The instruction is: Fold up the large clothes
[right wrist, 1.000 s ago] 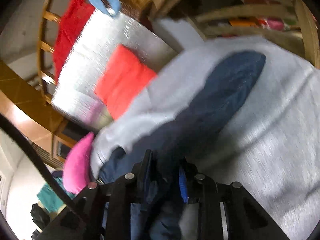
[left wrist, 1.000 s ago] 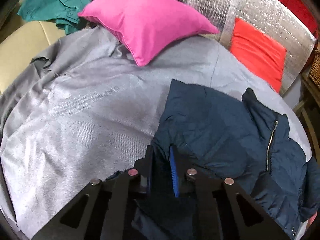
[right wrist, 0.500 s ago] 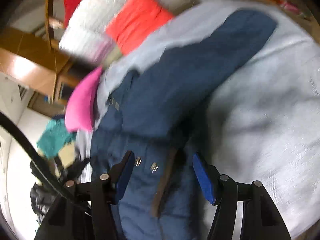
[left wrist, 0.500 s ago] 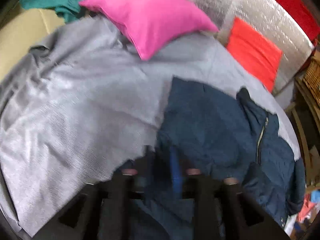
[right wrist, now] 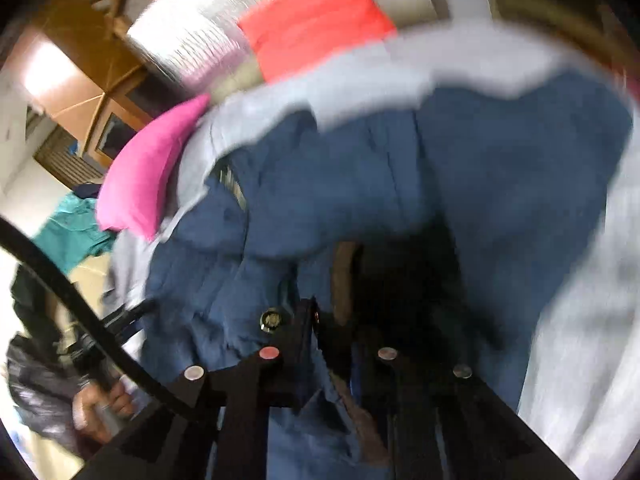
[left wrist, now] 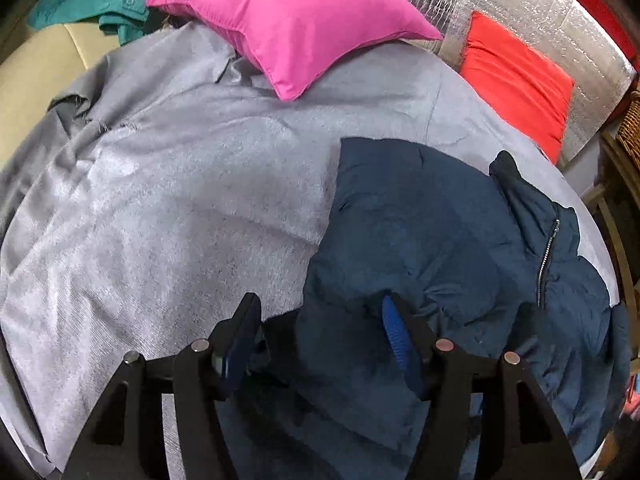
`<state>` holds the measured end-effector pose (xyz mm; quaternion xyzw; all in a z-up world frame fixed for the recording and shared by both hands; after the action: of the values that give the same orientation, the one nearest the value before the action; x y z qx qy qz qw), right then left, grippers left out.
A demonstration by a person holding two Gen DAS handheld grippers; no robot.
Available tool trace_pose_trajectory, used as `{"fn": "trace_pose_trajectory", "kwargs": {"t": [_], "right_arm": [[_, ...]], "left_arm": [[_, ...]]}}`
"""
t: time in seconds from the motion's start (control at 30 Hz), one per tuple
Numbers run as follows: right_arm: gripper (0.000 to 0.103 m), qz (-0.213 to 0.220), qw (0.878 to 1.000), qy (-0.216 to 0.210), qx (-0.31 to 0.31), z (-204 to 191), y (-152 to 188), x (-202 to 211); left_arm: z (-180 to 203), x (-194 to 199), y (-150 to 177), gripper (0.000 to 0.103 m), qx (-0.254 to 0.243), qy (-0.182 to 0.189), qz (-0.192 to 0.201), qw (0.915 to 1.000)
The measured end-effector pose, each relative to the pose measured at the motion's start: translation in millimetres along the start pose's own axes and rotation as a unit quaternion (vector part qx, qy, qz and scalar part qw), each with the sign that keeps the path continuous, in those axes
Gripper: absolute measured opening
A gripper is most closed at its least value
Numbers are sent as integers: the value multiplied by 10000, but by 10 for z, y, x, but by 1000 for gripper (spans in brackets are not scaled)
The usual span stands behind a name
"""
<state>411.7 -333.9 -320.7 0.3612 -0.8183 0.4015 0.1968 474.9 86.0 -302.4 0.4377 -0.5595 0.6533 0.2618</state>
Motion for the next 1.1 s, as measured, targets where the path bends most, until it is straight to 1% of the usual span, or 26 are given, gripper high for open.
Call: {"fn": "trace_pose_trajectory", "kwargs": {"t": [0.03, 0.1, 0.13, 0.2, 0.27, 0.3, 0.37, 0.4, 0.43, 0.47, 0.5, 0.53, 0.57, 0.63, 0.67, 0.7, 0.73, 0.77, 0.83, 0.9, 0.93, 1.03, 1.1], "right_arm": [[17, 253, 9995, 146, 110, 6, -124, -2], [17, 593, 9976, 355, 104, 79, -329, -78], [17, 647, 9968, 458, 45, 184, -397, -135], [17, 503, 9970, 576, -126, 402, -471, -272], [18, 218, 9981, 490, -295, 525, -448, -379], [19, 214, 9985, 393, -307, 517, -459, -338], [25, 243, 9991, 72, -351, 454, -513, -126], [27, 324, 9987, -147, -377, 439, -542, 35], [40, 515, 9970, -393, -421, 445, -579, 241], [58, 726, 9948, -529, -489, 467, -614, 391], [67, 1126, 9899, -579, -636, 584, -664, 674], [77, 1391, 9863, -501, -734, 688, -681, 865], [77, 1654, 9819, -365, -850, 831, -708, 1042], [77, 1971, 9716, -130, -1301, 1226, -737, 1290], [73, 2049, 9661, -118, -1568, 1402, -728, 1348], [70, 2161, 9563, -128, -1965, 1665, -709, 1400], [61, 2196, 9507, -129, -2187, 1789, -695, 1375], [56, 2212, 9430, -157, -2482, 1994, -677, 1356], [53, 2192, 9351, -135, -2781, 2191, -677, 1257], [51, 2205, 9284, -85, -2991, 2382, -693, 1180], [51, 2224, 9258, -121, -3054, 2398, -726, 1063], [51, 2146, 9232, -101, -3187, 2495, -800, 882], [41, 2101, 9235, -165, -3204, 2520, -855, 745]], "left_arm": [[12, 6, -10, 64, -26, -35, 52, 10000], [38, -2, -20, 64, -120, -152, 114, 9997], [47, -10, -21, 64, -158, -202, 135, 9996], [89, -17, -5, 64, -268, -325, 164, 9990], [130, -37, 10, 64, -398, -485, 149, 9979], [142, -33, 9, 64, -428, -524, 154, 9976], [151, 1, -13, 64, -433, -585, 181, 9972], [154, 39, -31, 64, -417, -595, 227, 9971], [160, 81, -36, 64, -403, -590, 280, 9970], [171, 152, -57, 64, -389, -595, 384, 9967], [191, 224, -63, 64, -391, -612, 497, 9961], [216, 316, -80, 64, -415, -630, 666, 9949], [251, 407, -94, 64, -467, -645, 848, 9932], [370, 577, -97, 64, -623, -604, 1189, 9891], [417, 614, -93, 64, -687, -550, 1260, 9881], [499, 651, -80, 64, -796, -448, 1319, 9870], [589, 664, -57, 65, -924, -323, 1324, 9863], [672, 648, -31, 65, -1053, -213, 1284, 9859], [844, 569, 51, 65, -1348, -109, 1120, 9845], [947, 493, 118, 65, -1560, -139, 991, 9827], [1001, 430, 159, 65, -1696, -174, 901, 9812], [1066, 308, 232, 65, -1908, -252, 724, 9786], [1070, 241, 240, 65, -1959, -267, 647, 9781]]}}
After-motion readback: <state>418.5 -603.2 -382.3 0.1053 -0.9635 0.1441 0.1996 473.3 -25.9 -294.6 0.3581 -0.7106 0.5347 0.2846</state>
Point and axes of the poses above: each gripper's, at about its wrist camera, not at the fingertips, and x roughly against the way its jaws point, z to its right, y to its underside, the point moved 6 cm from there along -x, roughly the way its jaws point, and after that the axes turned 12 degrees about -y, right-handed, at the moved point
